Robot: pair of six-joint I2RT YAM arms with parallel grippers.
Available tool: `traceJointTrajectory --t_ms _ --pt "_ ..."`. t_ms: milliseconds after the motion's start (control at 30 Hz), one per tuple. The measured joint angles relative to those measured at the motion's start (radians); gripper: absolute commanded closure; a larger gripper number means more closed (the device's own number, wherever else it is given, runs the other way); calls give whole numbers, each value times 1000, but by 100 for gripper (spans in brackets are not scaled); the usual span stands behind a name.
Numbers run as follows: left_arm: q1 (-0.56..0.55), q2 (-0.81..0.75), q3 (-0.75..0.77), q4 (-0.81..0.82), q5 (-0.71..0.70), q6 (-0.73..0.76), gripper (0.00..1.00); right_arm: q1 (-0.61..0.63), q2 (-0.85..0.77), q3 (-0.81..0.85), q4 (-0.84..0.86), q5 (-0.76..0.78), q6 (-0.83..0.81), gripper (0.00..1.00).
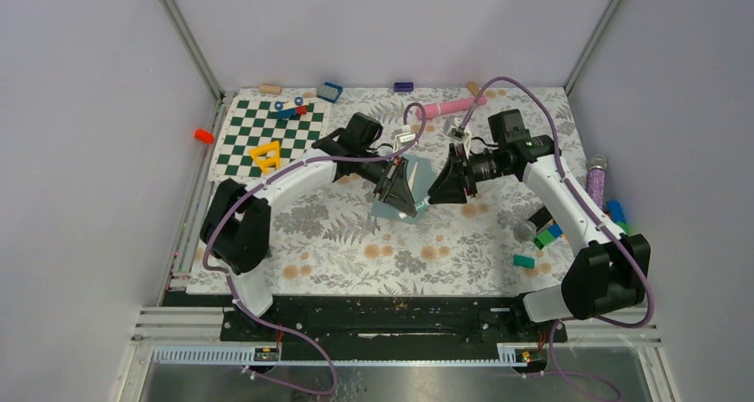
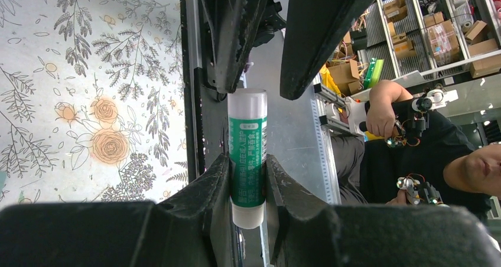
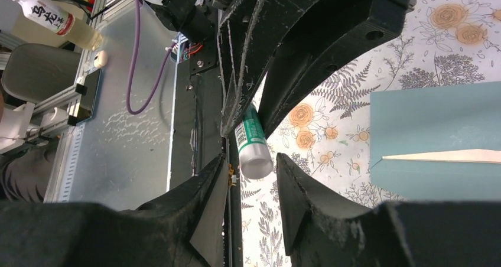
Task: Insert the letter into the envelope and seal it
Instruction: Unscrew the solid glue.
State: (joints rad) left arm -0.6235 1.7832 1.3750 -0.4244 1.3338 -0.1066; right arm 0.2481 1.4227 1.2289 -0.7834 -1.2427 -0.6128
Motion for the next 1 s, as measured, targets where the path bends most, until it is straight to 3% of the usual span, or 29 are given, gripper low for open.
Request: traceJointTrajectory --t_ms 267,533,700,1000 --pt "0 0 0 0 -2 0 100 7 35 2 -76 1 -50 57" --pt "0 0 0 0 -3 0 100 8 48 9 -103 4 -70 73" --pt "-2 0 0 0 -17 0 100 8 64 16 -108 4 -66 90" --pt "-6 -14 0 -24 -125 23 100 6 112 39 -108 32 -1 91"
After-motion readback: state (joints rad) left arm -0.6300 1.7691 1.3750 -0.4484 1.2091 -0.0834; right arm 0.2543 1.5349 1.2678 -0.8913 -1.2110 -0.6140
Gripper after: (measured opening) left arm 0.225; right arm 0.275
